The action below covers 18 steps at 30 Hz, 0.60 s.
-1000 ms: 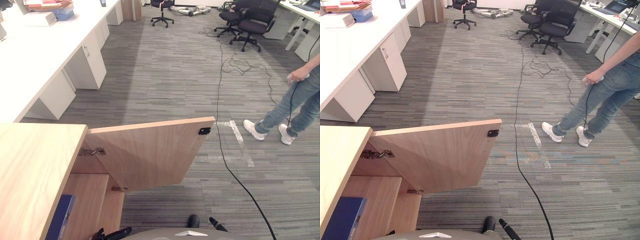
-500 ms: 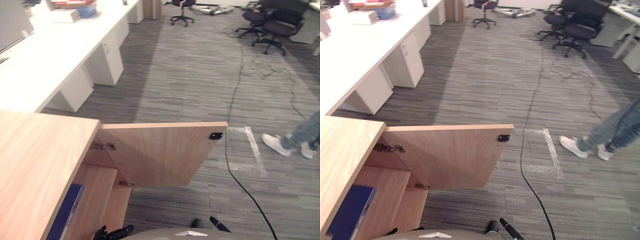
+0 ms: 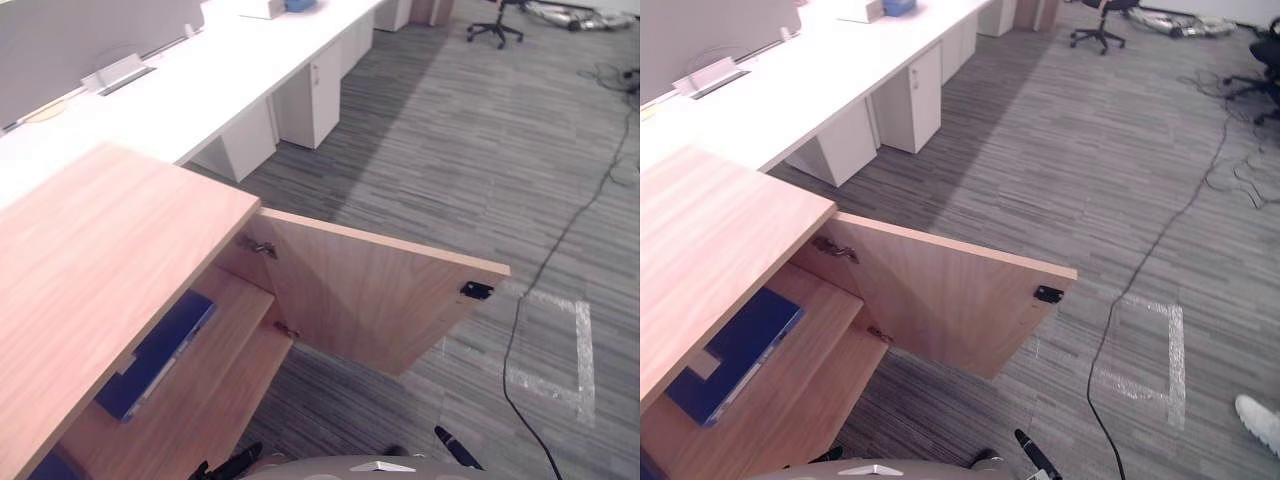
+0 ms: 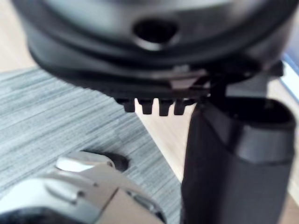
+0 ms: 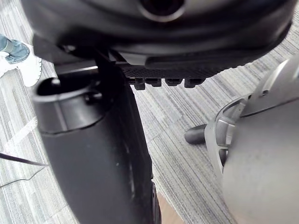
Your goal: Walk over to the cabinet, pick up the folder, carry it to the office cabinet, place the folder inside the office cabinet, then close the office cabinet door
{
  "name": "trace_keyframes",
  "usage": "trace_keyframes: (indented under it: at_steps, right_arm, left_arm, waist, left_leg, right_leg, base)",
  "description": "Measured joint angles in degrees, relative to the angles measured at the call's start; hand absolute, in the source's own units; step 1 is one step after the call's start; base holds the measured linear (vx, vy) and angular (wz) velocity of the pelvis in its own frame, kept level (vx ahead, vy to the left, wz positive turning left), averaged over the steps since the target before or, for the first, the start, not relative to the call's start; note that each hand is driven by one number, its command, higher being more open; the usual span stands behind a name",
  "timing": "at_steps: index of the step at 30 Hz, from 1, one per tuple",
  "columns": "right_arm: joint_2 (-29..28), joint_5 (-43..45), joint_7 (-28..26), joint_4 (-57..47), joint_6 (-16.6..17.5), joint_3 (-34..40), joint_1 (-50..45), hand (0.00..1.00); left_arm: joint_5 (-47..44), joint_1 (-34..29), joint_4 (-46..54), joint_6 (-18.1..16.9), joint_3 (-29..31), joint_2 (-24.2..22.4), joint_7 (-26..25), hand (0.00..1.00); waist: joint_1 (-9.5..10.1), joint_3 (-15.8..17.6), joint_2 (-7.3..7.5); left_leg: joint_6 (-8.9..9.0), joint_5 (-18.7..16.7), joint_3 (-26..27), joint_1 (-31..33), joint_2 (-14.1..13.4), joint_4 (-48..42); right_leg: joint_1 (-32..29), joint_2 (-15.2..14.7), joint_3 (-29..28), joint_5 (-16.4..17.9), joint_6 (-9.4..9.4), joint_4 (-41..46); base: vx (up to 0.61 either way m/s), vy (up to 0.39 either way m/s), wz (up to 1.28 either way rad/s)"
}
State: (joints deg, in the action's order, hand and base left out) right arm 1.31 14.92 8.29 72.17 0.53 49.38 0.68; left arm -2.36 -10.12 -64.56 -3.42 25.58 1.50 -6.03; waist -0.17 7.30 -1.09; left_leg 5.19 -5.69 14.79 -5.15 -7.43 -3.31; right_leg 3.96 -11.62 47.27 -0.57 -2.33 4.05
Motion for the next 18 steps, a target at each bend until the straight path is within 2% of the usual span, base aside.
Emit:
trace_keyframes:
  at_steps: [1,4,9,13,15,16,18]
  right_arm:
    - [-0.5,0.4,-0.1,-0.2,0.0,-0.3,0.1,1.00]
    - [-1.5,2.4,-0.1,-1.0,0.0,-0.6,-0.2,1.00]
    - [-1.5,2.4,0.0,-1.1,0.0,-2.3,-0.9,1.00]
    - [-1.4,2.3,0.0,-1.2,0.0,-3.1,-1.1,1.00]
    - [-1.2,2.3,-0.1,-1.7,0.0,-4.3,-1.0,1.00]
    - [-1.3,2.2,-0.2,-1.9,-0.1,-5.1,-1.1,1.00]
    - [-1.5,2.2,-0.2,-2.3,-0.2,-5.2,-1.1,1.00]
  left_arm:
    - [0.1,-0.2,0.0,0.0,-0.2,0.3,0.0,1.00]
    - [0.3,-0.6,0.0,0.0,-0.4,0.5,0.0,1.00]
    - [0.6,-1.4,0.0,0.0,-0.3,0.4,0.0,1.00]
    - [0.9,-1.2,0.0,0.0,-0.6,0.5,0.3,1.00]
    - [1.3,-1.1,0.1,-0.1,-2.4,0.9,0.3,1.00]
    - [1.3,-1.1,0.1,-0.2,-2.9,1.4,0.3,1.00]
    - [1.3,-0.9,0.6,-0.3,-2.8,1.8,0.4,1.00]
  waist:
    - [0.03,-0.4,0.50]
    - [-0.07,-0.6,0.73]
    - [-0.01,-1.0,0.52]
    - [-0.07,-1.1,0.64]
    - [-0.12,-0.8,0.63]
    - [0.01,-0.5,1.01]
    - [0.11,-0.1,1.51]
  left_leg:
    - [-0.42,1.1,-0.3,-0.2,0.9,2.1]
    - [-1.31,2.8,-0.4,-0.4,2.5,5.0]
    - [-1.72,2.9,0.4,-1.6,3.9,5.7]
    - [-2.11,2.5,1.1,-2.5,4.6,5.5]
    - [-2.50,2.1,1.7,-2.1,4.7,4.7]
    - [-2.56,1.1,2.5,-1.7,4.7,3.2]
    - [-2.89,-1.5,3.5,-0.2,4.2,-1.1]
  right_leg:
    - [-0.6,-0.5,0.1,-0.3,-0.35,-0.1]
    - [-1.6,-1.2,-0.2,-1.1,-0.36,-0.1]
    - [-1.8,-1.8,-3.1,-2.4,-0.58,0.1]
    - [-2.5,-2.6,-9.0,-2.4,-0.56,1.6]
    - [-4.2,-3.1,-13.8,-2.4,-0.55,3.7]
    - [-5.0,-3.1,-18.5,-2.4,-0.56,4.3]
    - [-5.3,-3.3,-20.4,-2.4,-0.64,4.1]
  base:
    - [-0.08,0.092,0.14]
    - [-0.04,0.076,0.05]
    - [0.01,0.065,-0.10]
    - [0.03,0.060,-0.08]
    - [-0.02,0.058,-0.21]
    - [-0.05,0.071,-0.30]
    - [-0.06,0.017,-0.32]
